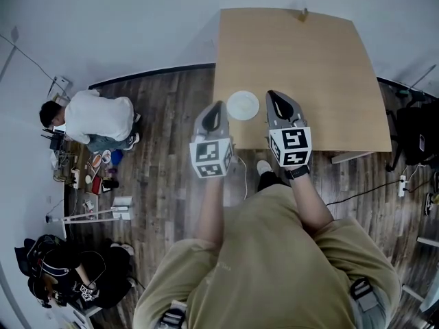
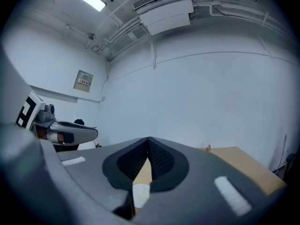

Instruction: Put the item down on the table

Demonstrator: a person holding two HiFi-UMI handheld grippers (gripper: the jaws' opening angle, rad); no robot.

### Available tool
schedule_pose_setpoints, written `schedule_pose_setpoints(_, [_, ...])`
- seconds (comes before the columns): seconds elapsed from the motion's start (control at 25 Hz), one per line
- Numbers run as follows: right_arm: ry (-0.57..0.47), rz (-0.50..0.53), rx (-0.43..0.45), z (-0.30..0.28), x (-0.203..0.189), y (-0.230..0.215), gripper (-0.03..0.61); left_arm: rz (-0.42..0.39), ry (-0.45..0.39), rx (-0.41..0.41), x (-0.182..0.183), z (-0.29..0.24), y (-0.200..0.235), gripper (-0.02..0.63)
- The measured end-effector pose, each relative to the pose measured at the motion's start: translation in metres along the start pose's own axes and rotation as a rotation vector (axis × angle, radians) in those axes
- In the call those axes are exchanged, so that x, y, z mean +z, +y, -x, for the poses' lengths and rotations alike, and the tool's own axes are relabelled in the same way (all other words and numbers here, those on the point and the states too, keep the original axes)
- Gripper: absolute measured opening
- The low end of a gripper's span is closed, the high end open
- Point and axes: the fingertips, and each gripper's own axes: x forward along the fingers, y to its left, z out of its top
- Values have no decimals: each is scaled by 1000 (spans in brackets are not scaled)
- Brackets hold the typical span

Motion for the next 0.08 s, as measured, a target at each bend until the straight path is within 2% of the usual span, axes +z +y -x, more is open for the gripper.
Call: schedule_pose_setpoints(0.08, [-1,5,9,1,3,3,6,1,-6,4,4,3,2,3])
